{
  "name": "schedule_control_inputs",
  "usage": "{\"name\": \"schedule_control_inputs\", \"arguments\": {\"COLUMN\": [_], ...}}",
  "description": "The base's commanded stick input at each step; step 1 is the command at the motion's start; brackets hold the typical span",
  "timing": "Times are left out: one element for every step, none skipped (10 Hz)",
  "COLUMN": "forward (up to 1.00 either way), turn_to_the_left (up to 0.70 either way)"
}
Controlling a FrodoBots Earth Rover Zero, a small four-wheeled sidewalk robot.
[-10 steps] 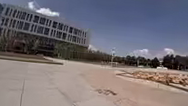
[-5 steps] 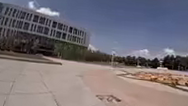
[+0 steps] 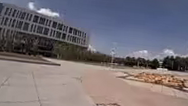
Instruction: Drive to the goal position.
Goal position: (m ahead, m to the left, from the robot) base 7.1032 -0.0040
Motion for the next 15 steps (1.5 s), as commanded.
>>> {"name": "schedule_control_inputs", "arguments": {"forward": [0.70, 0.70, 0.70, 0.70, 0.70, 0.70, 0.70, 0.70, 0.70, 0.70, 0.70, 0.70, 0.70, 0.70, 0.70], "turn_to_the_left": [0.03, 0.11, 0.26, 0.33, 0.38, 0.38, 0.19, 0.03, 0.03, 0.03, 0.03, 0.03, 0.03, 0.03, 0.03]}}
